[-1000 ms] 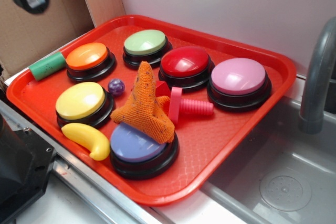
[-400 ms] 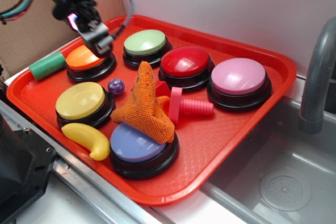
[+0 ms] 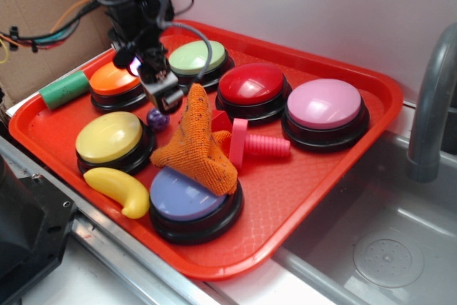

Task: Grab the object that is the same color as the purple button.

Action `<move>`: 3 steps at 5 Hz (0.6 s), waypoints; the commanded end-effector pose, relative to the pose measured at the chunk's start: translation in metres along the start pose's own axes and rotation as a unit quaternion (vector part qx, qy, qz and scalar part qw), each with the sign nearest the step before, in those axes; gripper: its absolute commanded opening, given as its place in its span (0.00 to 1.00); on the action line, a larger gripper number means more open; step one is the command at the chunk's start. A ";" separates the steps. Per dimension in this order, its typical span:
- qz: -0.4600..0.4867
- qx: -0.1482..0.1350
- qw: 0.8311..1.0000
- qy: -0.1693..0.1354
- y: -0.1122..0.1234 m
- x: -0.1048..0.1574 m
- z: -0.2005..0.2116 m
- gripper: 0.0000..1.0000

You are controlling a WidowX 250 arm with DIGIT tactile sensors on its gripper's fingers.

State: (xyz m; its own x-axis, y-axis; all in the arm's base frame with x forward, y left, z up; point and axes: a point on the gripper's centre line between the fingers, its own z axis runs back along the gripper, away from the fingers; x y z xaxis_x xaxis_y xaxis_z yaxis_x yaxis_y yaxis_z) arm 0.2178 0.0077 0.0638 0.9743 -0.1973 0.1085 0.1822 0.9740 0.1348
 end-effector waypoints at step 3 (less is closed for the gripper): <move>0.002 -0.002 1.000 0.004 0.002 -0.002 -0.030 1.00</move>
State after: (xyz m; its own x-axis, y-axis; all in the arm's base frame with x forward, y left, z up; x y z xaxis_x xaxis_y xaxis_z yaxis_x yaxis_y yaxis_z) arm 0.2151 0.0113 0.0292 0.9782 -0.1917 0.0801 0.1809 0.9755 0.1252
